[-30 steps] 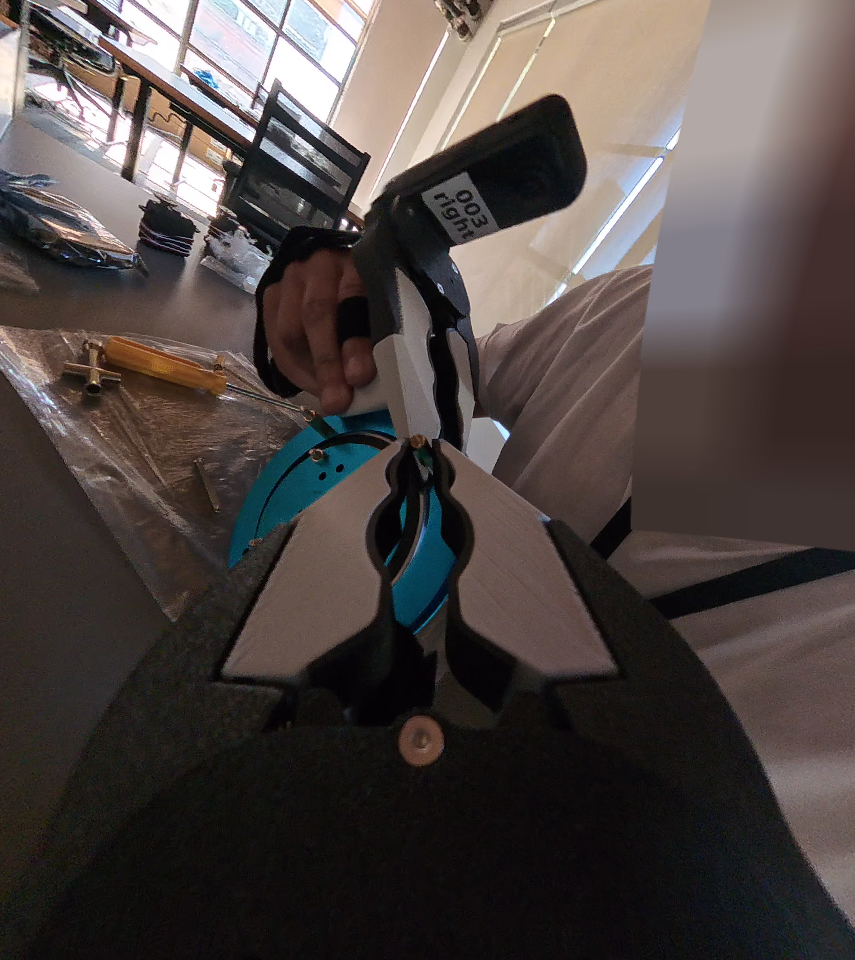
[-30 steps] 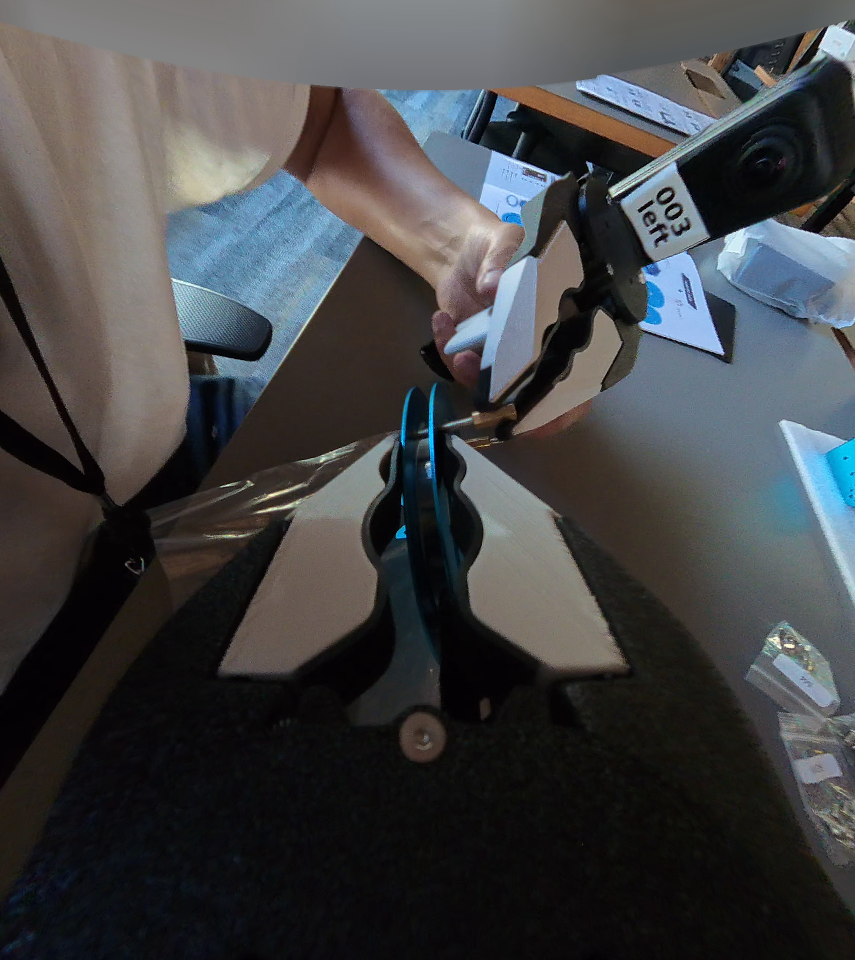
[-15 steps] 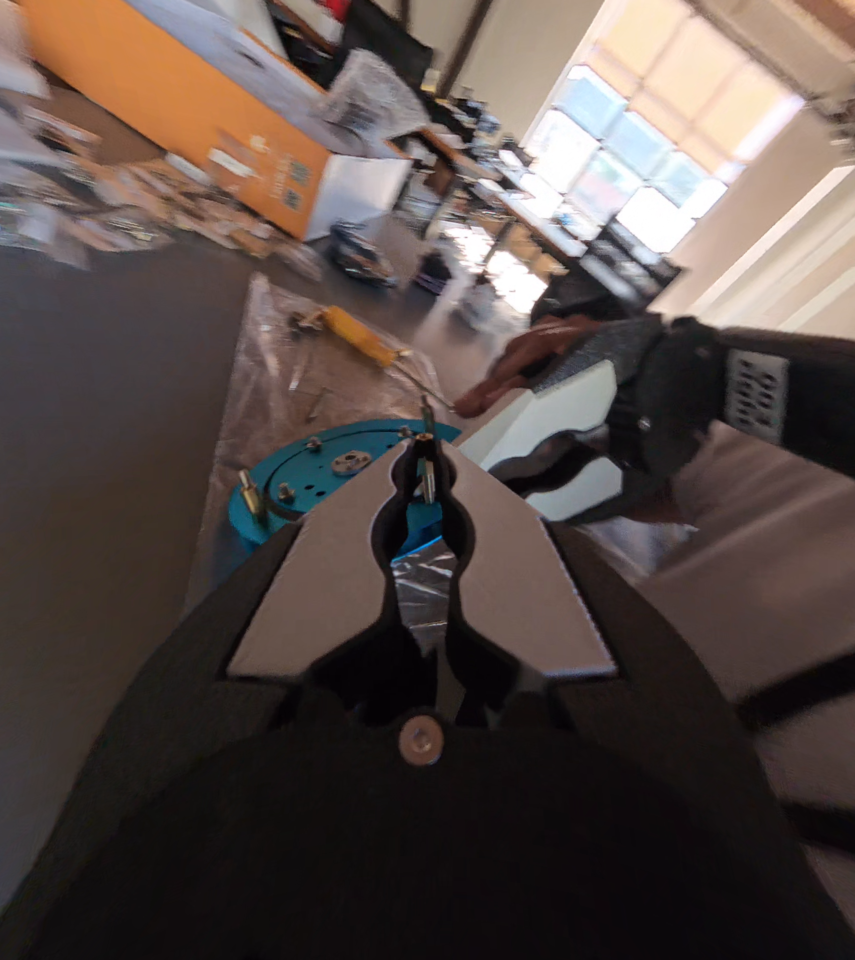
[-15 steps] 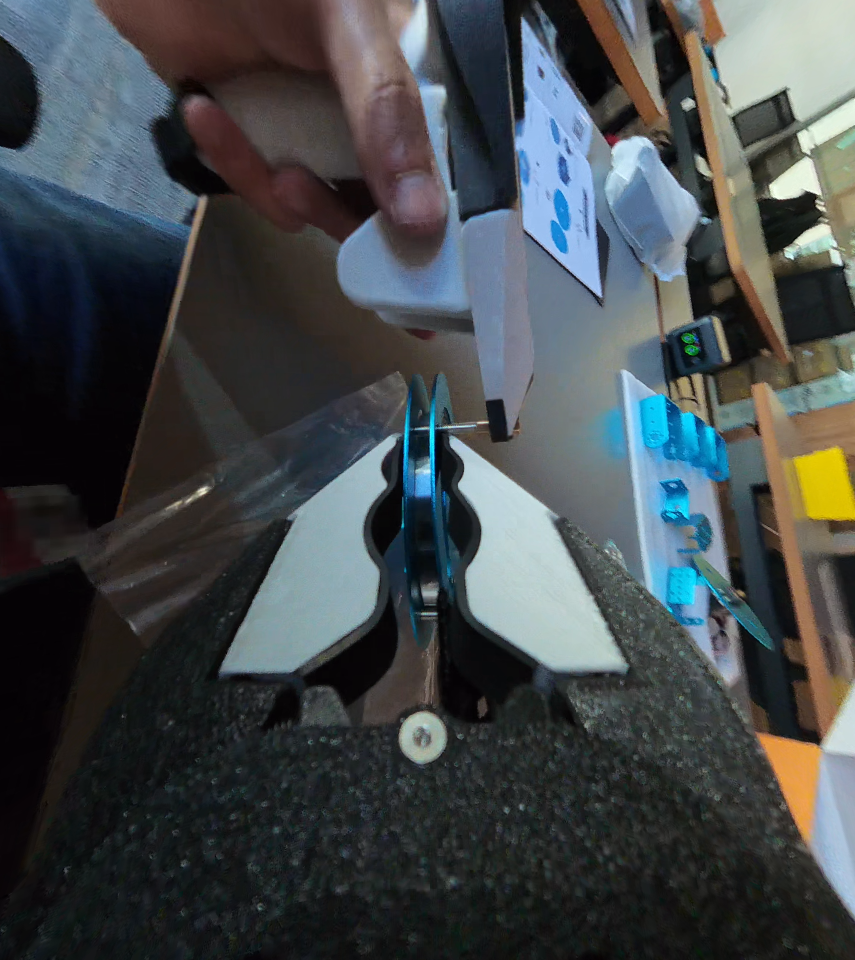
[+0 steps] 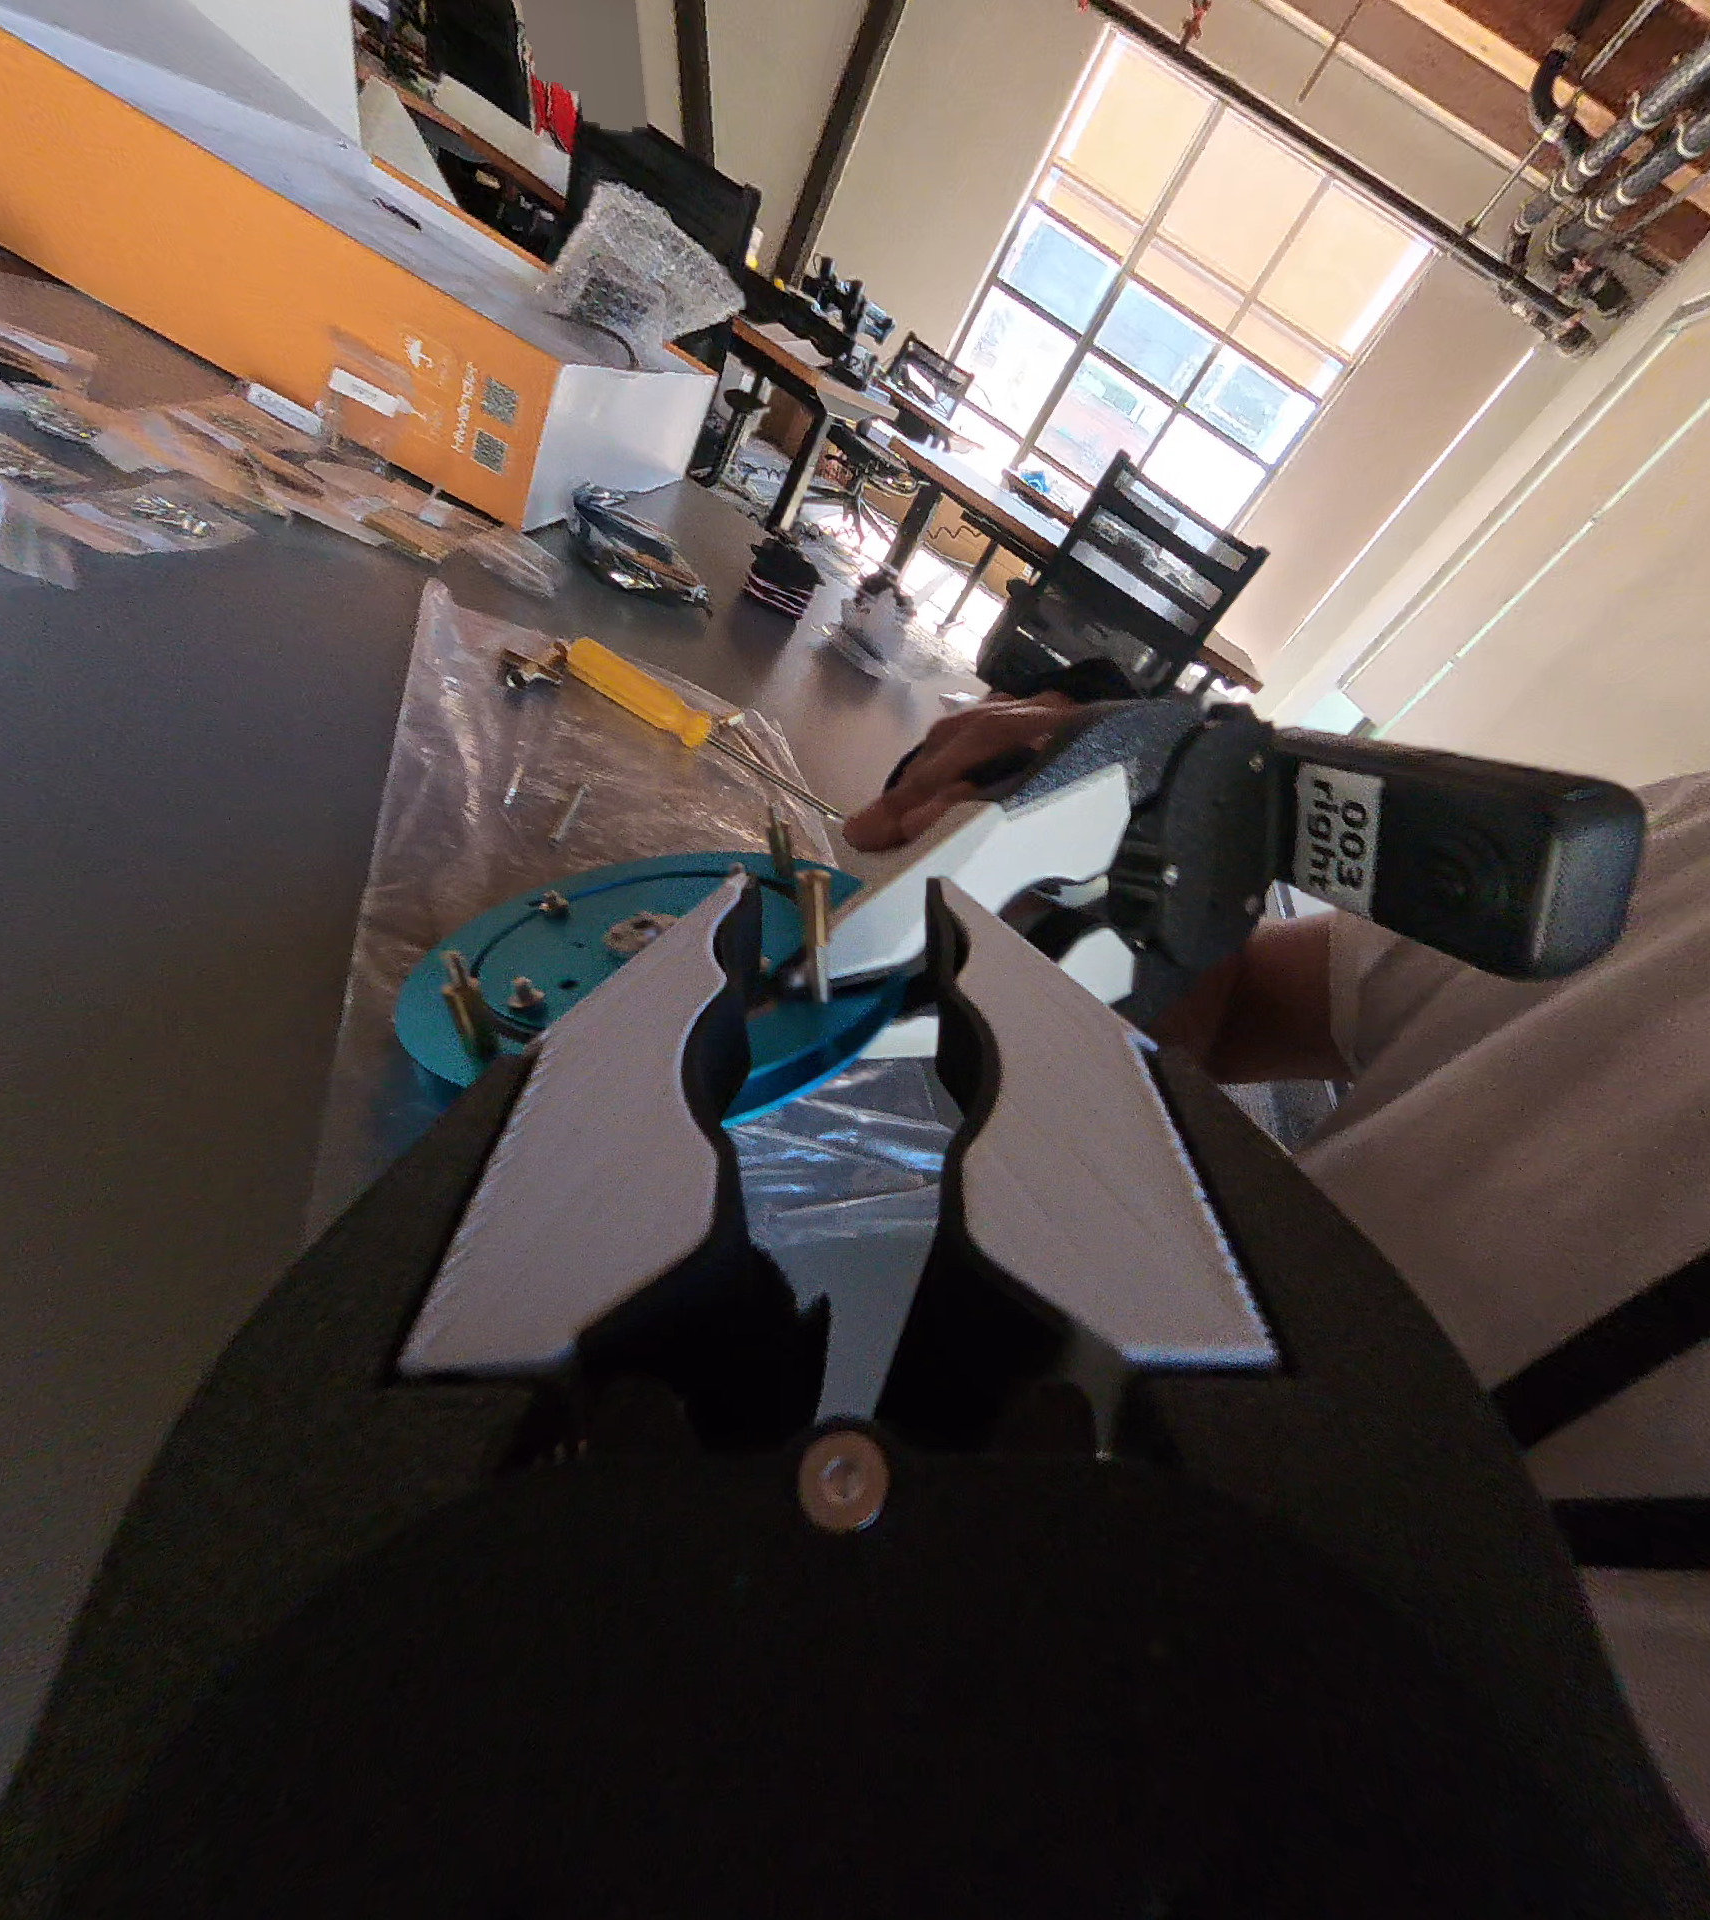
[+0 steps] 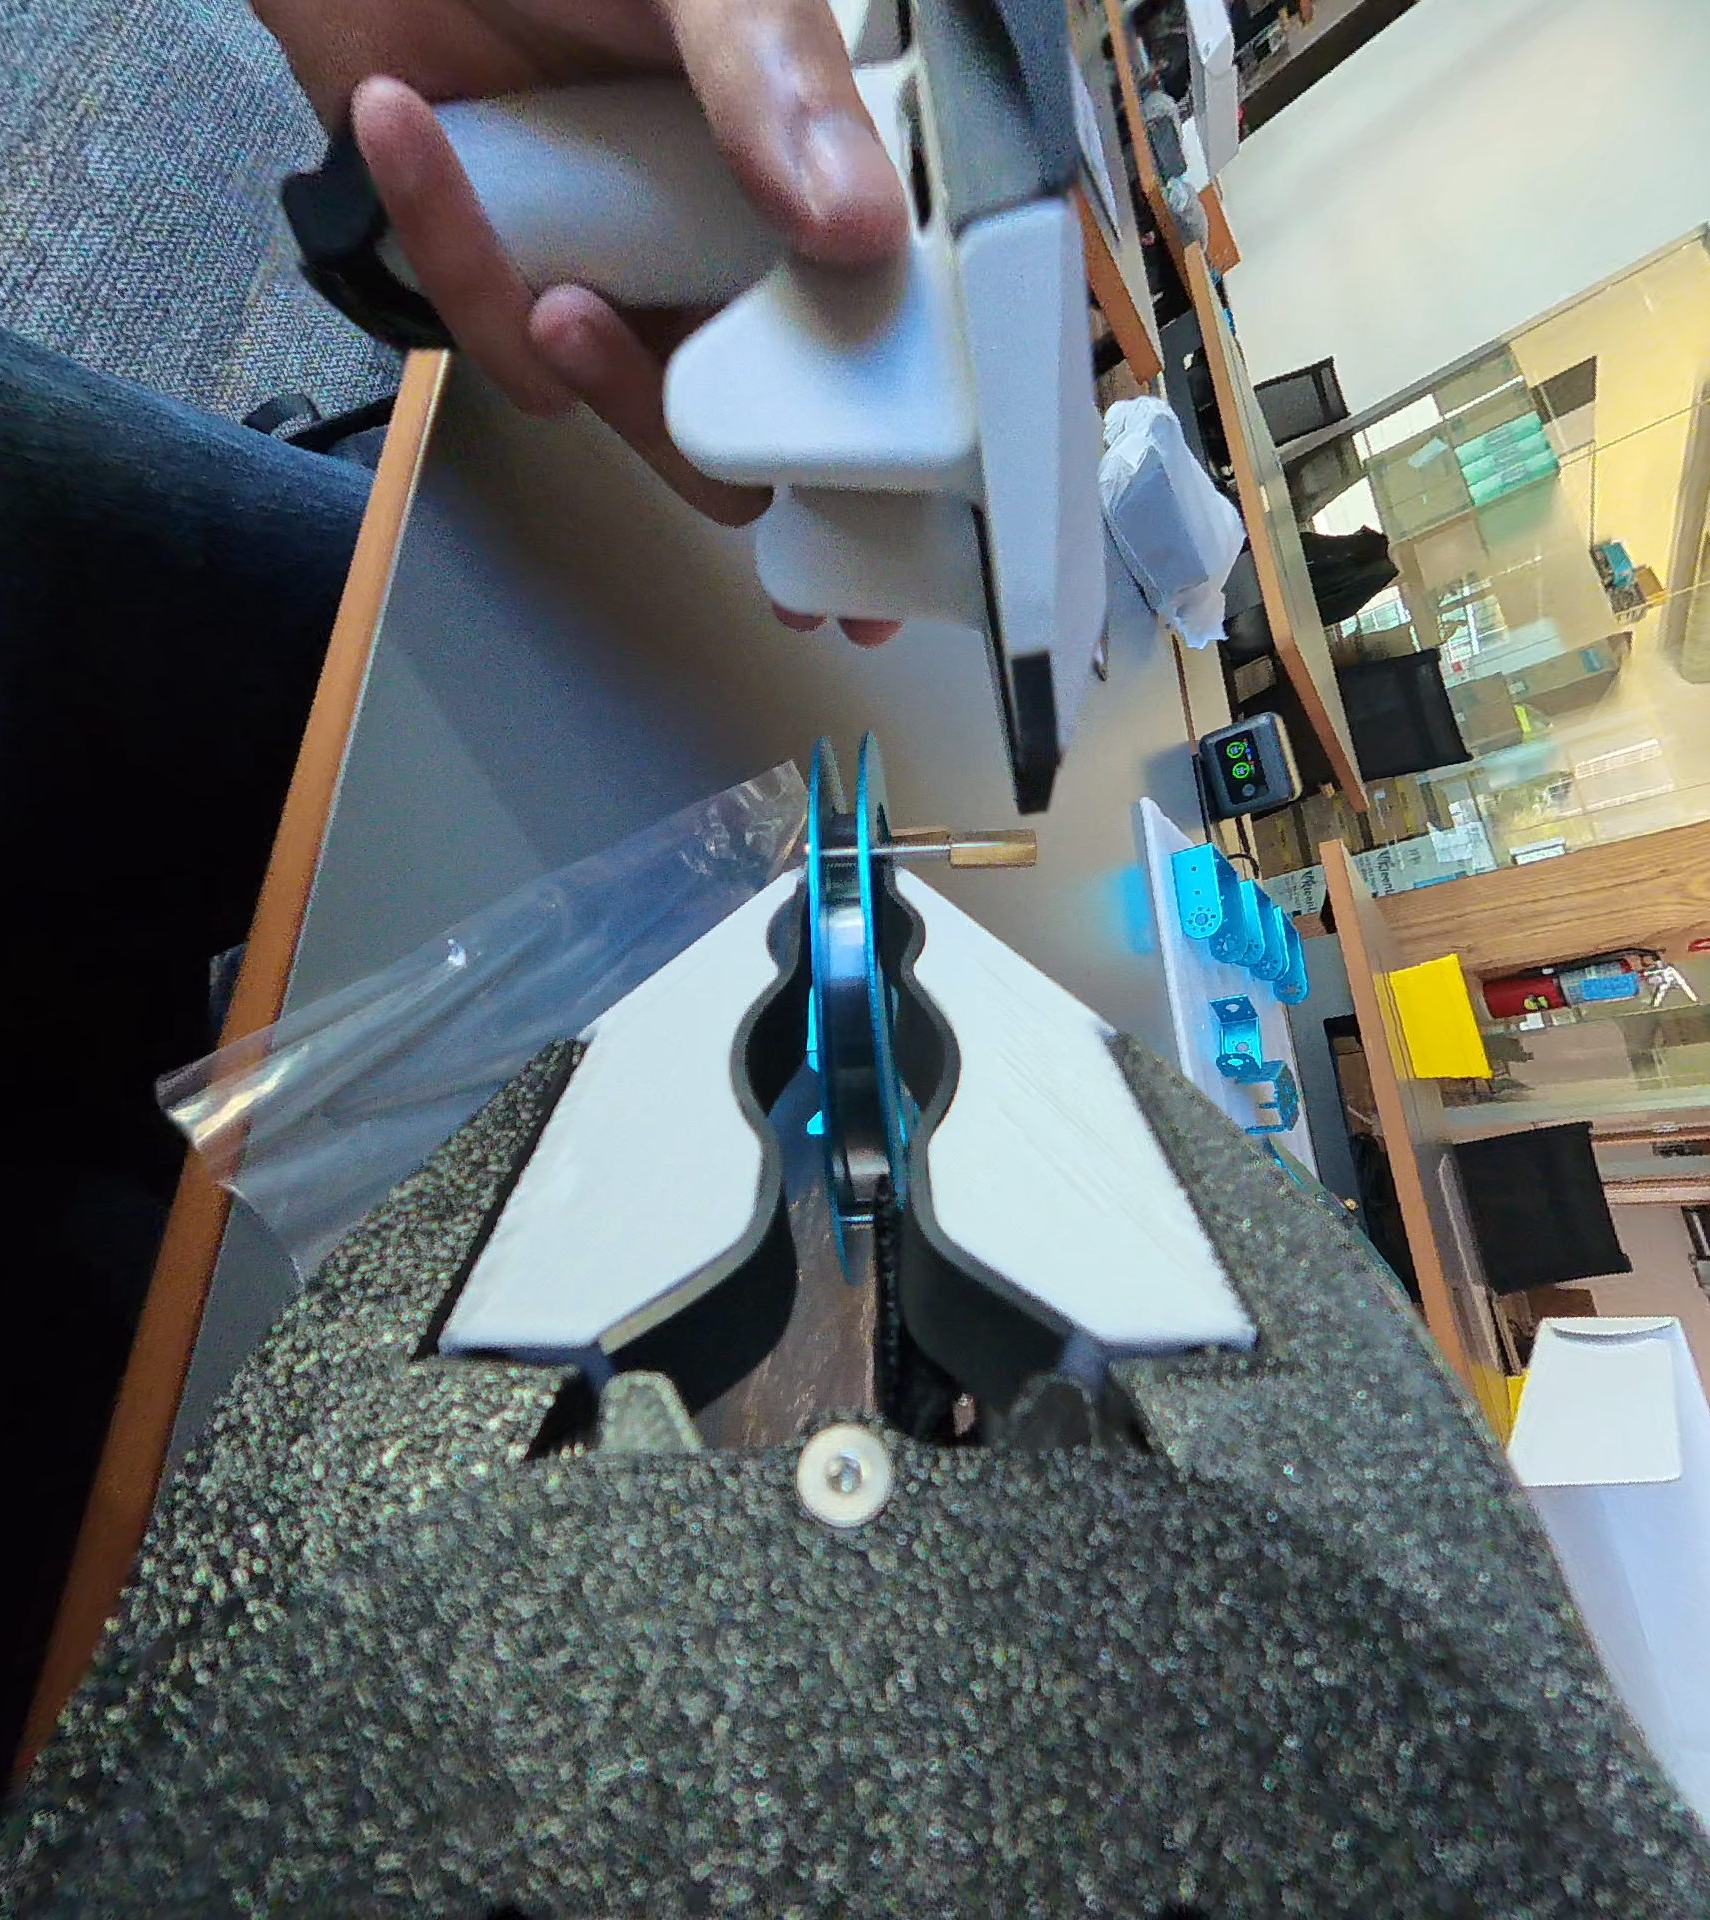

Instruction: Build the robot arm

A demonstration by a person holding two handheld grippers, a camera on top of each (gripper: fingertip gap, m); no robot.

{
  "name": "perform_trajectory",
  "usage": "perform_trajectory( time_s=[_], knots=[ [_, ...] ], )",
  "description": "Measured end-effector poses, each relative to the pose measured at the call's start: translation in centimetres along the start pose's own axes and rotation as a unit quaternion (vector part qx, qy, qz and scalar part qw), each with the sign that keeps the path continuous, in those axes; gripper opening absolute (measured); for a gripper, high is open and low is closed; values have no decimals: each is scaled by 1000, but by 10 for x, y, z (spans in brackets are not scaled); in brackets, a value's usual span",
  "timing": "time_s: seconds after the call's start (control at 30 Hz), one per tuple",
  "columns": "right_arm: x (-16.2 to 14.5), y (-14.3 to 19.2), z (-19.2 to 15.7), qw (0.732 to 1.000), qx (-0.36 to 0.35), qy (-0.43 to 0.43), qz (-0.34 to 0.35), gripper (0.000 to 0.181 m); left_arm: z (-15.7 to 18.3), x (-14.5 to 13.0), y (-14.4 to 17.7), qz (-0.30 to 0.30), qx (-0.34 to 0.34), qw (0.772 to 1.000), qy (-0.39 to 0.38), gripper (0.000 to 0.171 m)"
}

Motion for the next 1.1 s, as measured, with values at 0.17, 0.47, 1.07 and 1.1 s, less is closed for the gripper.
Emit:
perform_trajectory(
  time_s=[0.17, 0.47, 1.07, 1.1],
  knots=[
    [0, -1, -5, 1000, -6, 16, -3, 11, -3, -17, -17, -68, 6, 997, -43, 12],
    [-3, -4, -3, 998, -39, 24, -34, 10, -14, -14, -21, 50, 238, 970, -19, 4],
    [-4, 3, -4, 1000, -21, 7, -6, 10, 1, -9, -15, -109, -43, 989, -86, 21],
    [-4, 3, -4, 1000, -20, 10, -6, 10, -2, -8, -17, -105, -41, 990, -81, 11]
  ],
)
Point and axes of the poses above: each gripper's, where its closed fingertips meet, y back along the fingers, x out of its top, z = x × y across the jaws, the point moved 1 cm from there along y, back along the fingers, and after that the axes turned 4 degrees about y, right-handed, at the moved point
